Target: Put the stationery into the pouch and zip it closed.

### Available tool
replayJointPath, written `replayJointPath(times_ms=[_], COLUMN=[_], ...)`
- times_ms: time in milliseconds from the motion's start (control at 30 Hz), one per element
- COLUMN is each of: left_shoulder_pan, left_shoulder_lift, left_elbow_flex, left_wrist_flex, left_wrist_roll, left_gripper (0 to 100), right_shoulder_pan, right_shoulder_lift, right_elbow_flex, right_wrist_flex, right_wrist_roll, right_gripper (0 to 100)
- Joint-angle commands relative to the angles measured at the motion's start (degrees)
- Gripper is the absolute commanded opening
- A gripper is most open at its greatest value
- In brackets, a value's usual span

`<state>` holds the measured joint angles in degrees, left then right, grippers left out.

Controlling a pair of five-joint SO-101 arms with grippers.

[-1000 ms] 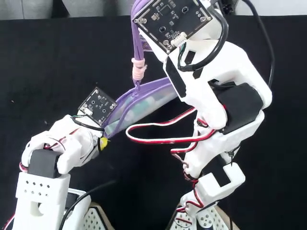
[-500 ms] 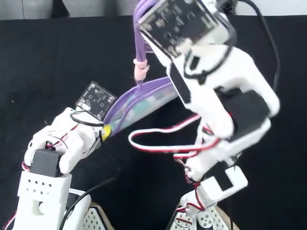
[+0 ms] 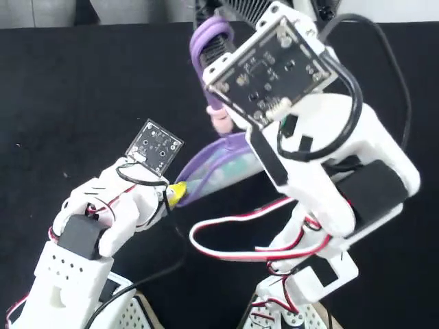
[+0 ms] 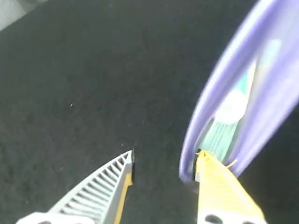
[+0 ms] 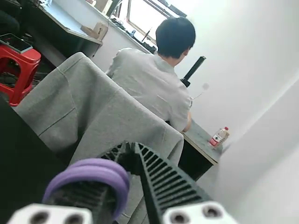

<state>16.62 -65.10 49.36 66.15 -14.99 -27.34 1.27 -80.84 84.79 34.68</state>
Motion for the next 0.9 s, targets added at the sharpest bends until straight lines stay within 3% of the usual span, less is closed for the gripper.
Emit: replayJointPath(times_ms=[0,167,533,700,867], left_shoulder_pan=[2.8,6.4,6.0,4.9,4.5], left_shoulder_lift=[-0.4,-0.4,-0.6,-5.4,-10.9], left_elbow_flex=[-4.2,-3.6,-4.3,-11.1,-27.6], left_wrist_flex=[-1.2,-0.7,-1.2,10.3,27.3], left_wrist_roll=[1.3,4.1,6.7,5.8,0.4], left_gripper=[22,22,22,22,22], right_shoulder_pan=[-2.9,-2.9,-2.7,-2.6,-2.6], right_shoulder_lift=[-3.0,-3.0,-3.0,-3.0,-3.0], right_elbow_flex=[-2.6,-2.6,-2.6,-2.6,-2.6], right_wrist_flex=[0.4,0.7,1.0,0.9,-0.8], right_wrist_roll=[-0.6,-0.6,-2.8,-2.5,-3.0], right_gripper=[1.1,1.1,1.1,1.1,1.1])
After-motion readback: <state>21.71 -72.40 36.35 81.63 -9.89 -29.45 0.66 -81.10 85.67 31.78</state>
